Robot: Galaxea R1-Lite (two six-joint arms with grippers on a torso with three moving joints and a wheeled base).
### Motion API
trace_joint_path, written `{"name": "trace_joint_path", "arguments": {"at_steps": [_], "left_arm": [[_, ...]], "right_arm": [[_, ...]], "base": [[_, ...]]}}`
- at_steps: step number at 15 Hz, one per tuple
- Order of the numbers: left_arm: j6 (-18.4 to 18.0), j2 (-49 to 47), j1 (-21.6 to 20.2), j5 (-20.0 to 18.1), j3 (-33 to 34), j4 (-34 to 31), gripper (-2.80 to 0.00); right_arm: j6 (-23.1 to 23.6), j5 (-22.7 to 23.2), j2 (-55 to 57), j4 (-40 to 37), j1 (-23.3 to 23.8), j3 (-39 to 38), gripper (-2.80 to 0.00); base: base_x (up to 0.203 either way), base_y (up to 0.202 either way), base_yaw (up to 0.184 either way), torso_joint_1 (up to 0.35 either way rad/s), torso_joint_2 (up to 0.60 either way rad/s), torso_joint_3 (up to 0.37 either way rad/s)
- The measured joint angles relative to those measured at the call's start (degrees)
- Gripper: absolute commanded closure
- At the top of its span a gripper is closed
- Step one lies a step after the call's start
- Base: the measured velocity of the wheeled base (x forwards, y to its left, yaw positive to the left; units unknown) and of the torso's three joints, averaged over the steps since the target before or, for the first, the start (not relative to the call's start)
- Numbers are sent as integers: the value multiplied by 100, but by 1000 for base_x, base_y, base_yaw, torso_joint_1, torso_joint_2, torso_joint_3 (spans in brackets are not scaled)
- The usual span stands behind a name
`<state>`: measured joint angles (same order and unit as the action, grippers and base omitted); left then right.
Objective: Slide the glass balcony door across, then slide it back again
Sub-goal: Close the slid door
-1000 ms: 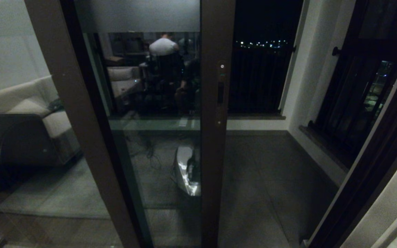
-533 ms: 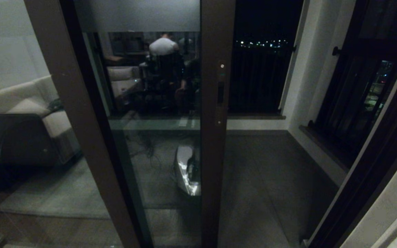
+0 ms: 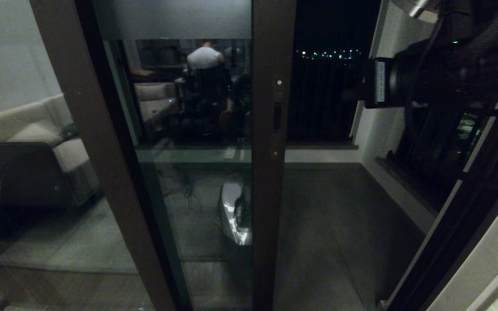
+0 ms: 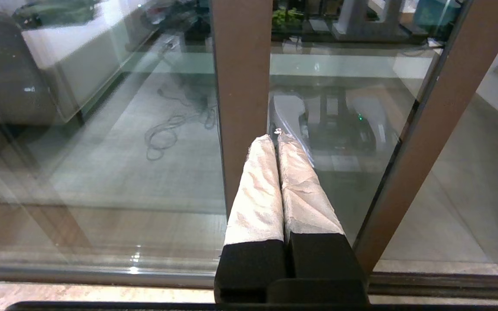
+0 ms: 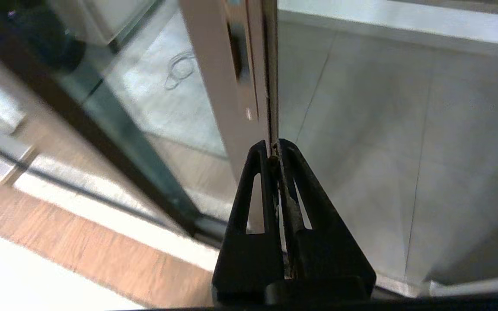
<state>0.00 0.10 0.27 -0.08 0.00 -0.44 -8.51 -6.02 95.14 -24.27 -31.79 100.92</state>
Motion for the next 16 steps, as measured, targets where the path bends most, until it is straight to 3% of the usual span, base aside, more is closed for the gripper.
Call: {"name": "trace_joint_path", "arguments": {"at_steps": [4,7,8,11,13,16], "left_arm": [[0,0,0,-2,0,0,0],[0,0,0,0,0,0,0],[0,0,0,-2,0,0,0],[0,0,0,1,0,2,0],[0,0,0,-1,0,0,0],[0,-2,0,-2,0,2,0]], "right_arm": [[-468,-309,849,22,-95,529,0],[-350,-648,1331,51,-166,727,0],[-304,-795,1474,49,-213,754,-280],[-49,-989,1709,57,-313,1039,-280],[551,-1269,1719,63,-362,1170,-280],[436,-1576,1726,434,-390,1123,-280]], "base": [[0,0,0,0,0,0],[0,0,0,0,0,0],[0,0,0,0,0,0],[0,0,0,0,0,0],[0,0,0,0,0,0],[0,0,0,0,0,0]]}}
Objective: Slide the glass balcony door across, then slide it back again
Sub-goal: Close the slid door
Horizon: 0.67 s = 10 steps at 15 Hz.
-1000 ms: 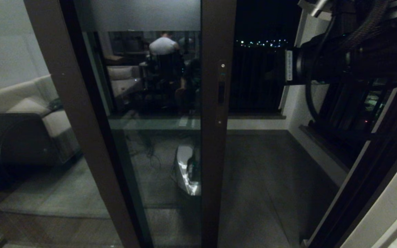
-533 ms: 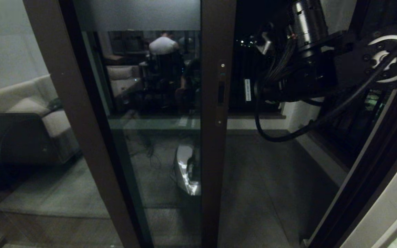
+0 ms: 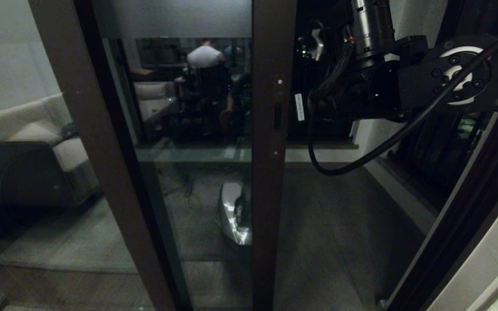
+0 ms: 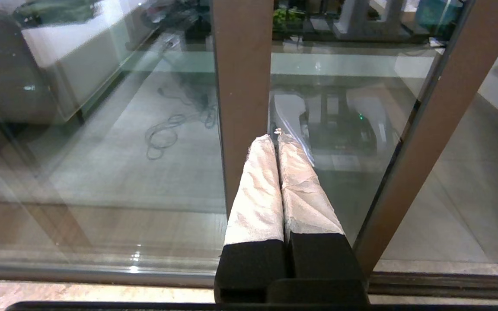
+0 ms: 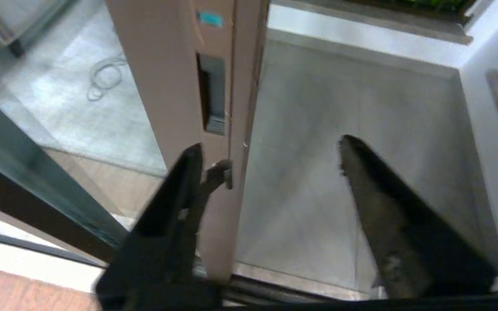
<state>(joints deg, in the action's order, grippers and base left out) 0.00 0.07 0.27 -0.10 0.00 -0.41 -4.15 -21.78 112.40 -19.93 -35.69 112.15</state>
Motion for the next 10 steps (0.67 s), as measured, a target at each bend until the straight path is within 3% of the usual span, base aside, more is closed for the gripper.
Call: {"name": "trace_joint_path", "arguments": {"at_steps": [10], "left_arm": [[0,0,0,0,0,-2,0]], "right_arm": [[74,-56,508,1163,10,-18,-280]], "base": [[0,0,0,0,0,0]]}}
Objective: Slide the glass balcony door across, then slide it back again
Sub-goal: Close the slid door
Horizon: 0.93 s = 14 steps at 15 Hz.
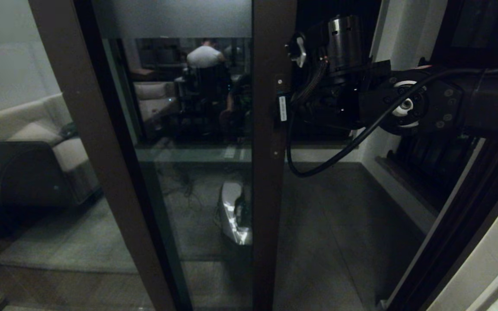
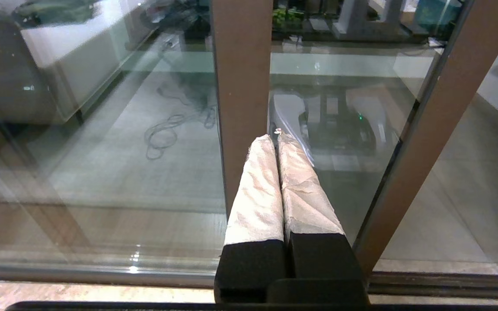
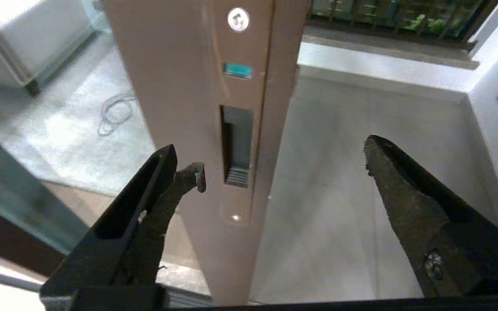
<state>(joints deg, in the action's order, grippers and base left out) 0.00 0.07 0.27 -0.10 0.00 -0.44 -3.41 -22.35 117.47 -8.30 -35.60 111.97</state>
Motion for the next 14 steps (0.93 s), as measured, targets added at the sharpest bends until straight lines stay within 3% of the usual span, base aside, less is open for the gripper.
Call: {"name": "trace_joint_path", "arguments": {"at_steps": [14], "left_arm": [[0,0,0,0,0,0,0]], "right_arm": [[460,33,352,168,345,42,-280]], "base": [[0,0,0,0,0,0]]}}
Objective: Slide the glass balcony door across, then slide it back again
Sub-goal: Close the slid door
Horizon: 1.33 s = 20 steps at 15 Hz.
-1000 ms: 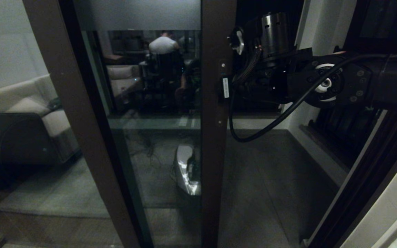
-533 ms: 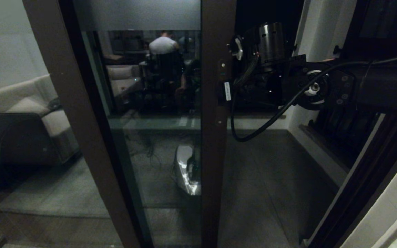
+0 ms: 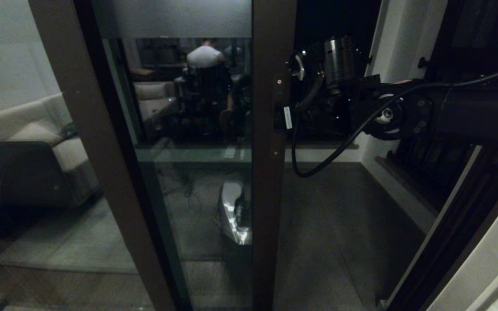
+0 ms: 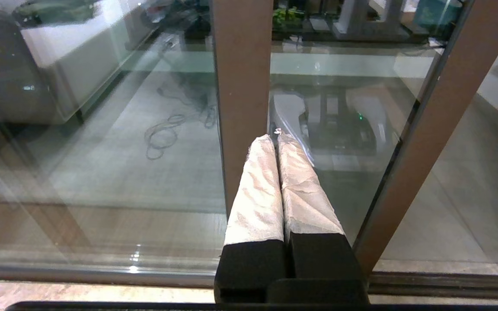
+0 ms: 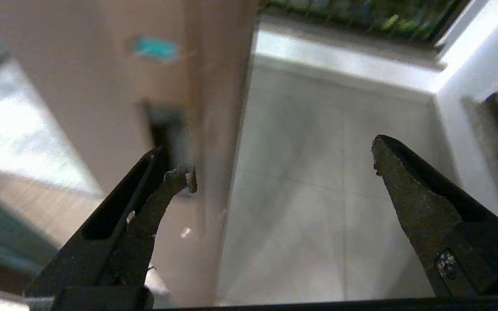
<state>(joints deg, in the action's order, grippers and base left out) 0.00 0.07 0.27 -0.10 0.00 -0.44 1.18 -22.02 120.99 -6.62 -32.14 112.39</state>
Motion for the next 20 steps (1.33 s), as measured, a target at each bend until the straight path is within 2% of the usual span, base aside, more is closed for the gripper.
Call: {"name": "trace_joint_path", "arguments": {"at_steps": [4,20], "left_arm": [[-2,0,0,0,0,0,0],[0,0,0,0,0,0,0]], "right_arm": [[208,-9,208,343,69,5,-280],[623,-20,134,266,417,-52,-280]], "base": [[0,0,0,0,0,0],[0,0,0,0,0,0]]}}
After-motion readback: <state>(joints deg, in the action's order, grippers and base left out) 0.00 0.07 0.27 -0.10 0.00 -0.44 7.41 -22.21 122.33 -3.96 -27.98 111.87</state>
